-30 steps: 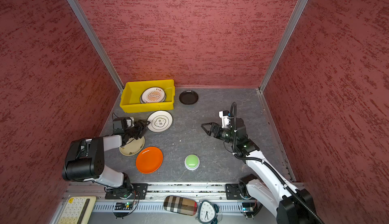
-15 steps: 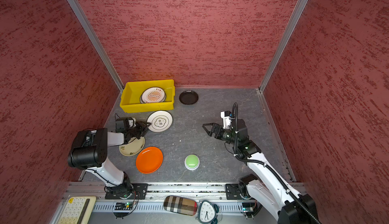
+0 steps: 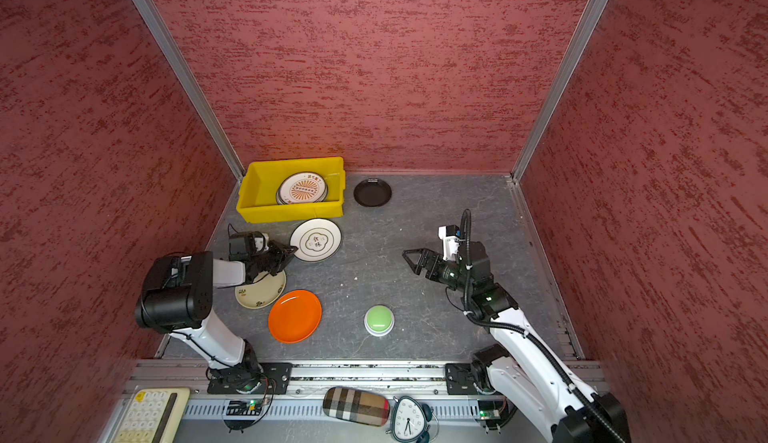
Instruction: Place the plates into the plastic bin on the countertop
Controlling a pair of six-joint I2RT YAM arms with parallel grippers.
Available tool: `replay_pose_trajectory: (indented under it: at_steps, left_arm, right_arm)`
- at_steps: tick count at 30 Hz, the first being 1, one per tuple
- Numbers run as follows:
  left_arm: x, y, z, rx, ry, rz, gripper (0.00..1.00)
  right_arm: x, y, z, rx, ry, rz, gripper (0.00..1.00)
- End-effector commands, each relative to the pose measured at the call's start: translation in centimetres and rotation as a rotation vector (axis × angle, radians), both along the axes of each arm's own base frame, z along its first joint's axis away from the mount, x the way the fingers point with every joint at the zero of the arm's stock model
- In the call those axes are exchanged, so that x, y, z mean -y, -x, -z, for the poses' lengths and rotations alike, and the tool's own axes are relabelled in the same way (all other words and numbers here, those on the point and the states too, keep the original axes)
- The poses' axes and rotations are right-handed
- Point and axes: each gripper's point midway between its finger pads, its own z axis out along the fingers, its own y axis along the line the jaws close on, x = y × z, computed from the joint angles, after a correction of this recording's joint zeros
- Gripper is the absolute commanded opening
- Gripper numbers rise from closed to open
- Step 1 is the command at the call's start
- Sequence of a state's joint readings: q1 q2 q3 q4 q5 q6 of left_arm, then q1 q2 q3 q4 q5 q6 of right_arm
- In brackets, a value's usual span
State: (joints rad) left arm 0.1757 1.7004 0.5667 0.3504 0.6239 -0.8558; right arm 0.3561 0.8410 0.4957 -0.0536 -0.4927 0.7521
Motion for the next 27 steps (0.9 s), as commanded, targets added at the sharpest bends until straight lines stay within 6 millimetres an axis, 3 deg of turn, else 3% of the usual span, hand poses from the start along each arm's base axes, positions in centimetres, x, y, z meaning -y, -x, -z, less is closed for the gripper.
replay_pose_trajectory:
  at_steps: [1,15,27]
  left_arm:
    - [-0.2,-0.6,-1.1,0.036,-0.022,0.014,0.15]
    - [1.0,-0.9,-2.2,0.065,-0.015,0.061,0.03]
    - [6.5,0.0,-3.2,0.063,0.004,0.232,0.00]
  right_arm:
    - [0.5,-0.1,-0.2,0.015,-0.001,0.031,0.99]
    - [1.1,0.0,1.0,0.004,0.010,0.060,0.99]
    - [1.7,-0.1,2.7,-0.022,-0.009,0.119,0.99]
